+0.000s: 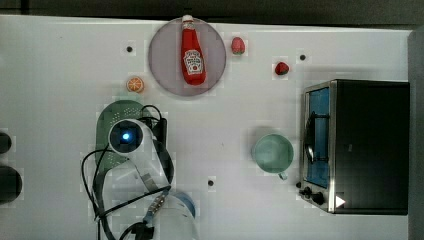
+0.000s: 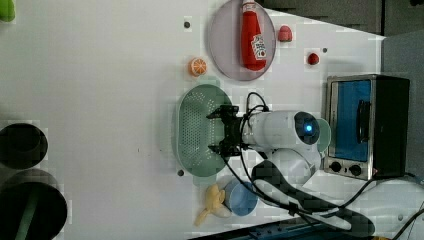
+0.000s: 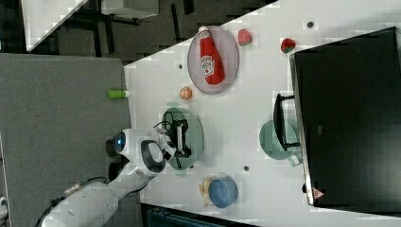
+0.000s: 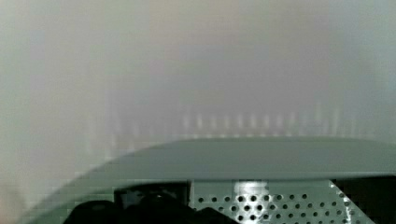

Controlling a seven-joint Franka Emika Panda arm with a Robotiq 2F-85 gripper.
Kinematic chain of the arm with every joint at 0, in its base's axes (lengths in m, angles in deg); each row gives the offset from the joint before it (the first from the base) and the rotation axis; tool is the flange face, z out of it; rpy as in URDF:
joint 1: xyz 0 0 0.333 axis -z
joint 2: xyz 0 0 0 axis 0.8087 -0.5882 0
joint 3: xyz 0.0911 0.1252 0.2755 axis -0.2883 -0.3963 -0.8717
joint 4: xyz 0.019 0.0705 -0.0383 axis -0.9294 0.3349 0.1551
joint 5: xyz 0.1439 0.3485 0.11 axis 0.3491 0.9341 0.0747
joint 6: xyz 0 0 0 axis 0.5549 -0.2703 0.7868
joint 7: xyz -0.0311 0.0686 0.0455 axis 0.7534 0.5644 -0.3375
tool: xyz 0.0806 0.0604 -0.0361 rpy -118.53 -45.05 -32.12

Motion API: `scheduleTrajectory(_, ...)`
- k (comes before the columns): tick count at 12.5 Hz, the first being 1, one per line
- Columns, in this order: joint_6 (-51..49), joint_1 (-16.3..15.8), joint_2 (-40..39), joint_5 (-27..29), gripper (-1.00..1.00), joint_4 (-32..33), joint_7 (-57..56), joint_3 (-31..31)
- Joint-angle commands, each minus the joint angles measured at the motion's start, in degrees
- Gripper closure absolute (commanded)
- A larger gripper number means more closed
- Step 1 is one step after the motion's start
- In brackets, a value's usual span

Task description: Drag strainer left to right.

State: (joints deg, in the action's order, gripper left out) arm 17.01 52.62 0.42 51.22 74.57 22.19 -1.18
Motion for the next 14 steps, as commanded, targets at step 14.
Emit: scheduleTrajectory(14, 0.18, 9.58, 7.25, 0.04, -1.00, 5.73, -24.63, 15.15)
